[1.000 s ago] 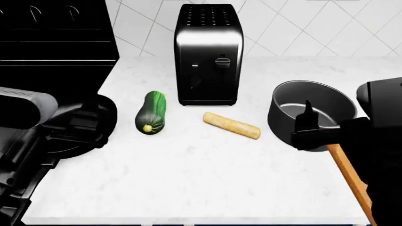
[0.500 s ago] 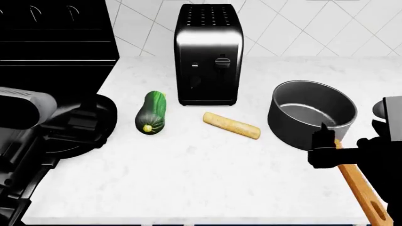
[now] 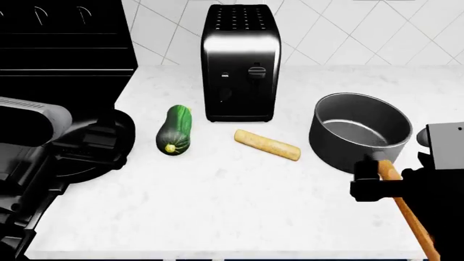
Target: Place both pans onto different burners. Then place the zucchini and the sausage on different pans.
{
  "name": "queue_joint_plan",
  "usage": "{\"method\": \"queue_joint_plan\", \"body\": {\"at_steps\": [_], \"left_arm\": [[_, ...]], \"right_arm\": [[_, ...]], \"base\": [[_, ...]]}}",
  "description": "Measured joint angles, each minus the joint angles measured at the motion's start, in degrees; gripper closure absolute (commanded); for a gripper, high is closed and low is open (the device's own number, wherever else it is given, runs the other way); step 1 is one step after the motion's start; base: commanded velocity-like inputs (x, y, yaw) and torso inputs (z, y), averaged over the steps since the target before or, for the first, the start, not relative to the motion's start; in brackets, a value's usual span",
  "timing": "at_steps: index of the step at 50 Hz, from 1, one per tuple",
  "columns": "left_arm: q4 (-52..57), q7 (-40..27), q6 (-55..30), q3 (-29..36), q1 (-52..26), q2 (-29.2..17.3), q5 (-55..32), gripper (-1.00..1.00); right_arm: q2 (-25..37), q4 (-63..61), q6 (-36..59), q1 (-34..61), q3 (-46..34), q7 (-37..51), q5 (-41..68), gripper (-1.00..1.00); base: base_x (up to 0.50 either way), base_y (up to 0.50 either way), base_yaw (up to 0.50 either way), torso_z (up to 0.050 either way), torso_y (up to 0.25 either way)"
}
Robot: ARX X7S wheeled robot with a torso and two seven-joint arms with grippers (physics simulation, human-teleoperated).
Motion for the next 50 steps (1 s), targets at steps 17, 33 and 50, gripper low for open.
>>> {"method": "queue_joint_plan", "body": {"at_steps": [17,33,50], "left_arm": [[0.0,-0.3,0.9,0.2,0.5,-0.7,-0.1,-1.00],[0.1,-1.0,1.6,0.5,0.7,-1.4,-0.5,-1.00],[0.2,-1.2,2.3,1.0,1.3,-1.6,-0.4,-1.00]], "right_arm": [[-1.1,1.5,-3.0,-1.9,-2.9,-6.3,-7.6,-1.00],[-1.0,2.3,-5.8,-4.9,-3.5,-9.4,-11.6,-1.00],[-0.8,4.8,-8.5,-6.4,-5.5,-12.7,-16.6,-1.00]], "base": [[0.00,0.00,0.00,0.000,0.000],[0.00,0.00,0.00,0.000,0.000],[0.00,0.00,0.00,0.000,0.000]]}}
